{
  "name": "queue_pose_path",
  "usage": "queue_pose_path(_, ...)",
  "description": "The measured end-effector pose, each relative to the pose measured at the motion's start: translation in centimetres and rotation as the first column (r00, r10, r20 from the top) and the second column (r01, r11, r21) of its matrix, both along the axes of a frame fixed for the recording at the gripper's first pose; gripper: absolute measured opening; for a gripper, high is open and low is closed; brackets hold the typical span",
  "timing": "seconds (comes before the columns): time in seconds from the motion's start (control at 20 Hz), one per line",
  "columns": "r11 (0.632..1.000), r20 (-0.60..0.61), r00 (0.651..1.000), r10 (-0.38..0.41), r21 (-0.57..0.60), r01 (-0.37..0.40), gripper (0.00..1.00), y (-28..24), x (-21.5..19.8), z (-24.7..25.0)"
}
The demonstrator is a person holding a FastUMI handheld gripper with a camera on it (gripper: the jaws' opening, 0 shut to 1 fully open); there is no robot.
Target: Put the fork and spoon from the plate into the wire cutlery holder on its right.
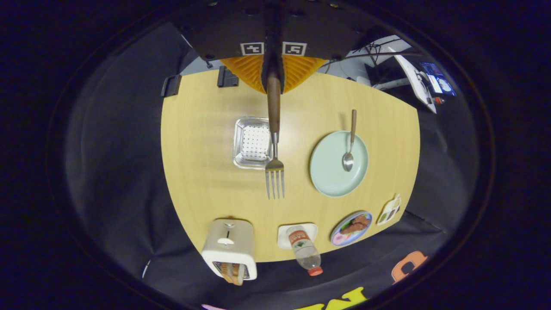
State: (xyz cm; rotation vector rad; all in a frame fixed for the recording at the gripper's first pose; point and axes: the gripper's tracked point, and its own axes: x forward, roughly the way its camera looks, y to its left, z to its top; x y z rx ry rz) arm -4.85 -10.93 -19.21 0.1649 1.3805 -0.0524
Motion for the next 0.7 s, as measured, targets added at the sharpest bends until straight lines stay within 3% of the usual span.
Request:
queue_pose_path(0.35, 0.992, -0.136, 0.986, -0.099, 0.069, 0.109, 0.03, -0.9, -2.4, -1.9)
queue_pose_path(0.7, 0.98, -0.159, 0.975, -0.158, 0.097, 0.175, 0.1, -1.0, -0.5, -2.4)
